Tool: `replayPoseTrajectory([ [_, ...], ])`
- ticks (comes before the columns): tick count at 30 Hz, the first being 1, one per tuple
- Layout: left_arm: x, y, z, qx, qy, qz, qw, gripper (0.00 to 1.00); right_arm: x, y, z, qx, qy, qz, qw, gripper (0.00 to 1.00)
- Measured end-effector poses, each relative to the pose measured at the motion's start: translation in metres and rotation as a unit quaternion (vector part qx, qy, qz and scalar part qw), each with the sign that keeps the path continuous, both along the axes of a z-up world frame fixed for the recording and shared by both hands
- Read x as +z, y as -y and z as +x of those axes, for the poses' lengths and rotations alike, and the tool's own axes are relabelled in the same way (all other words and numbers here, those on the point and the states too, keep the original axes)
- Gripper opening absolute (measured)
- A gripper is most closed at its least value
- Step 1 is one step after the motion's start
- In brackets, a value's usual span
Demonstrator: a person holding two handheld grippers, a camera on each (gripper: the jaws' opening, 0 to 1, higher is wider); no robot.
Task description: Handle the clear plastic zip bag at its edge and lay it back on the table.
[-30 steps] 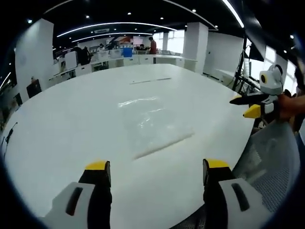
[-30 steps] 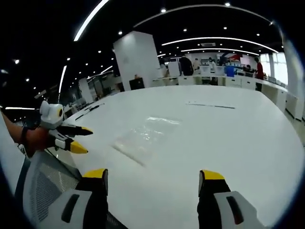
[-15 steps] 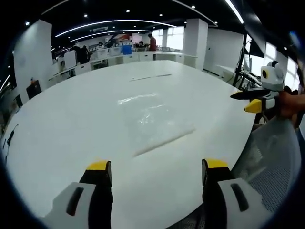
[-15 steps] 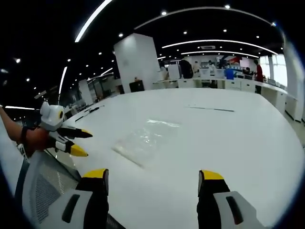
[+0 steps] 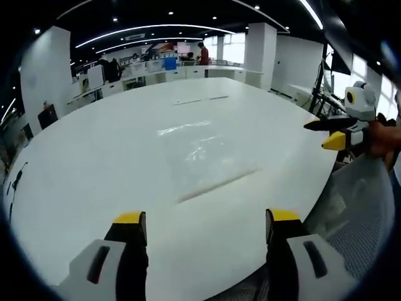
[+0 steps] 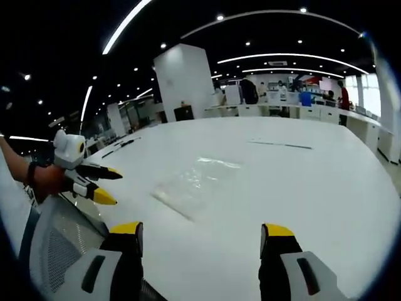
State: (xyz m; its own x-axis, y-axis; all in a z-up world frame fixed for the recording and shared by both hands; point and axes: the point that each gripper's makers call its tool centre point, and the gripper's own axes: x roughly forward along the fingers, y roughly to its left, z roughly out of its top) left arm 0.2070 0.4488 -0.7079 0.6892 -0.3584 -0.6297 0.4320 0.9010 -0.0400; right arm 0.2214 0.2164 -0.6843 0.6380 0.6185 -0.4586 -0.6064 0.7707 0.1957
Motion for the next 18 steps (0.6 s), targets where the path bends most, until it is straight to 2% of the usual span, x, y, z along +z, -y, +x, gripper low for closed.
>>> replayPoseTrajectory([
  [10,-0.002,-0.003,0.004,0.005,-0.009,0.012,0.9999,0.78,0.004,-0.008,-0.004,0.020,0.007,0.004,0.9998,0.77],
  [18,0.005,-0.003,0.006,0.020,-0.004,0.013,0.9997,0.78,0.004,-0.011,-0.006,0.029,0.007,0.010,0.9995,0.76],
])
